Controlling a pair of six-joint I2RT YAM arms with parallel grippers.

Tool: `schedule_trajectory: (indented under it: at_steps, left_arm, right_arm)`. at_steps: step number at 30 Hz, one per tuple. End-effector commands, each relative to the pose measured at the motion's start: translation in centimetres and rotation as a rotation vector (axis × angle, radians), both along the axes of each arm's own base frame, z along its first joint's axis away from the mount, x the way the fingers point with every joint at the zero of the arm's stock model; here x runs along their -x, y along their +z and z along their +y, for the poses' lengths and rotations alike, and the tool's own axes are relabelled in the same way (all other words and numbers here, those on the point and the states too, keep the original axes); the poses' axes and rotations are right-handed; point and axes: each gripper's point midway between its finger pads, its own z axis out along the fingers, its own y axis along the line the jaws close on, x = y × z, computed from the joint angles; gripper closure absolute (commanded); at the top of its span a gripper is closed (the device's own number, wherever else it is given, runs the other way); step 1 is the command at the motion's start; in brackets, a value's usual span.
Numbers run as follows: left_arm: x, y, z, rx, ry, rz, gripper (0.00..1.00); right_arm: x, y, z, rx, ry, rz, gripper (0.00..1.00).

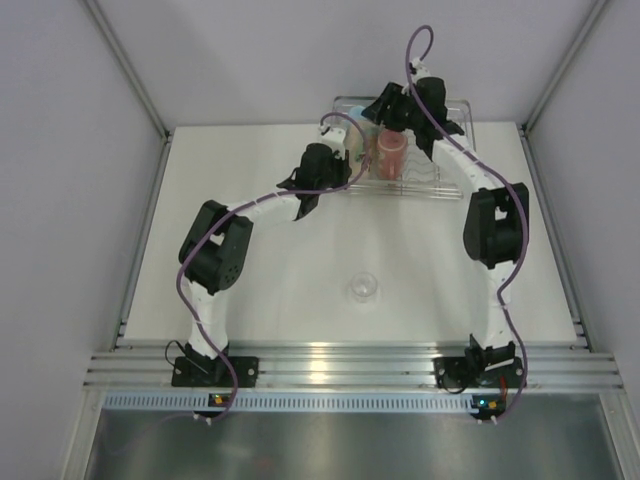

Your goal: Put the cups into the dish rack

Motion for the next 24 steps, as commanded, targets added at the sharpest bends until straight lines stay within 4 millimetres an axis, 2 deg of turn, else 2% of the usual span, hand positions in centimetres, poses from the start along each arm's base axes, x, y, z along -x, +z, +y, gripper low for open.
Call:
schedule_trajectory:
  at_steps: [1,8,12,16,19,24]
  left_arm:
    - [-2.2,9.1,-1.4,0.134,-0.016,-0.258,1.00]
    - [-2.6,9.0,-1.4,0.121,-0.014,-0.268,1.00]
    - [-2.8,9.2,-1.6,0.120,-0.015,-0.277,1.00]
    - [-3.0,8.7,-1.7,0.116,-0.023,-0.271,1.00]
    - [-3.1,8.2,-1.9,0.107,-0.031,-0.257,0.91]
    - [-2.6,7.2,-2.7,0.109,-0.084,-0.233,0.83]
  right_arm:
    - [-0.4,2.5,1.5,0.026,0.028,-0.068,0.48]
    - [1.0,0.2,2.6,0.110,0.095,-0.030,0.53]
    - [1.9,-0.9,2.9,0.191,0.130,-0.036,0.61]
    - [2.5,-1.9,3.0,0.222,0.151,-0.026,0.71]
    - [2.6,-2.1,2.9,0.231,0.154,-0.029,0.72]
    - [2.6,-2.1,3.1,0.229,0.165,-0.034,0.73]
